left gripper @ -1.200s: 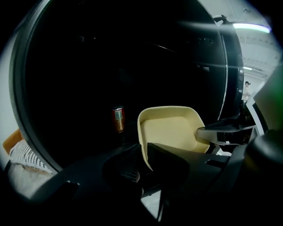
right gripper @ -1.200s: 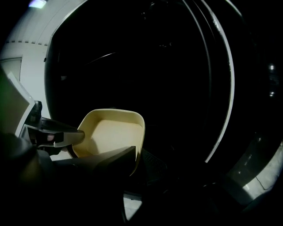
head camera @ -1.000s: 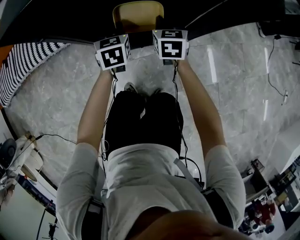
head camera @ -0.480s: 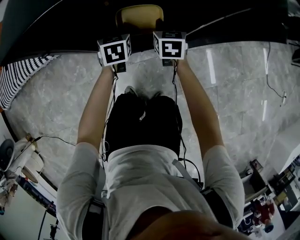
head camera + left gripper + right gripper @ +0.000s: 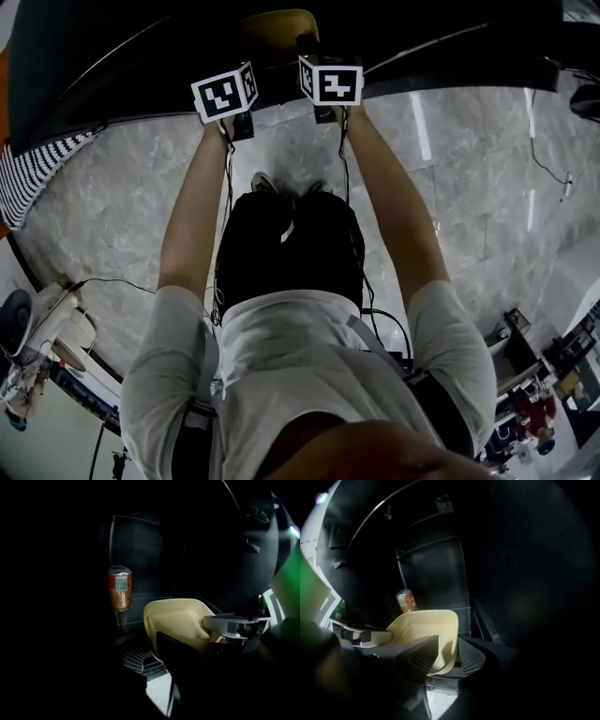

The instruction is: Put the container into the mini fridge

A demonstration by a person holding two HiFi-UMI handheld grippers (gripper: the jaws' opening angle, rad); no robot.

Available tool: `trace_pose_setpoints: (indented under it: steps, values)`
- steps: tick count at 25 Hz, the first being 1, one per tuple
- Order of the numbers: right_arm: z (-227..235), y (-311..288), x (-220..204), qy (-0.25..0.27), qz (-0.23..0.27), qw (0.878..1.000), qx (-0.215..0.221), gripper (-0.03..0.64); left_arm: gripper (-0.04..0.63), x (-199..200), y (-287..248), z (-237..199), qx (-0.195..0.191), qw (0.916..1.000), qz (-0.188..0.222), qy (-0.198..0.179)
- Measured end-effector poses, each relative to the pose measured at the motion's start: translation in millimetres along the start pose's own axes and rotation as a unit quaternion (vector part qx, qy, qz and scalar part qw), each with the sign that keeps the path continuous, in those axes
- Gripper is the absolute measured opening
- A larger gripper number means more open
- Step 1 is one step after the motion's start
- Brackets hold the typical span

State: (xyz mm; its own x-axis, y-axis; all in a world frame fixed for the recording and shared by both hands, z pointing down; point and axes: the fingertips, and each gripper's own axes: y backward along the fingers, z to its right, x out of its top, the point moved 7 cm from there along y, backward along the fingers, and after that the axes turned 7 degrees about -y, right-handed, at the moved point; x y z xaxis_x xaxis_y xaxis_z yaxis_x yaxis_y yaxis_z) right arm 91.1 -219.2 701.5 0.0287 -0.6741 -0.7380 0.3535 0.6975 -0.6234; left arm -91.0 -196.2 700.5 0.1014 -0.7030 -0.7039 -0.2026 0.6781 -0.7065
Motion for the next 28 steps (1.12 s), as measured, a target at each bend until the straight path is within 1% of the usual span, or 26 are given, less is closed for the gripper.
trace_pose_setpoints:
  steps: [3,5,9,12,13,14,15,16,18,22,24,26,28]
  values:
    - [-2,-4,3,0.007,-0.004,1.0,-0.002,0.141,0.058,4,-2,-3,0.01,0.9999,-0.001,-0.01]
    - [-4,-7,4,0.011,-0.006,1.0,-0.004,0.141,0.058,4,-4,-5,0.01,0.9998,-0.004,-0.016]
    - [-8,-14,6,0.01,-0.01,1.0,-0.005,0.141,0.063,4,-6,-11,0.005,0.9998,-0.004,-0.016]
    - [-8,-16,7,0.02,-0.009,1.0,-0.008,0.141,0.064,7,-7,-13,0.007,0.9998,0.001,-0.017]
    - [-9,-16,8,0.028,-0.006,1.0,-0.011,0.15,0.071,9,-5,-14,0.011,0.9998,0.009,-0.014]
    - [-9,-14,9,0.035,-0.002,0.999,-0.013,0.162,0.093,13,-2,-15,0.016,0.9996,0.022,-0.011]
    - [-10,-12,12,0.041,0.005,0.999,-0.014,0.182,0.117,18,3,-16,0.022,0.9989,0.039,-0.008]
    - [-11,-9,15,0.043,0.013,0.999,-0.013,0.199,0.126,23,8,-17,0.027,0.998,0.056,-0.008]
    - [-13,-3,24,0.042,0.029,0.999,-0.01,0.207,0.127,35,15,-15,0.027,0.9964,0.079,-0.016]
    - [-28,20,42,0.05,0.061,0.997,-0.006,0.206,0.127,54,37,-5,0.02,0.9931,0.108,-0.042]
    - [-38,40,50,0.051,0.078,0.996,0.0,0.206,0.127,60,54,4,0.01,0.9921,0.116,-0.047]
    - [-47,64,51,0.037,0.092,0.995,0.003,0.206,0.127,61,73,16,-0.012,0.9912,0.119,-0.055]
    - [-53,88,47,0.026,0.102,0.994,-0.002,0.189,0.125,56,90,30,-0.032,0.9887,0.125,-0.076]
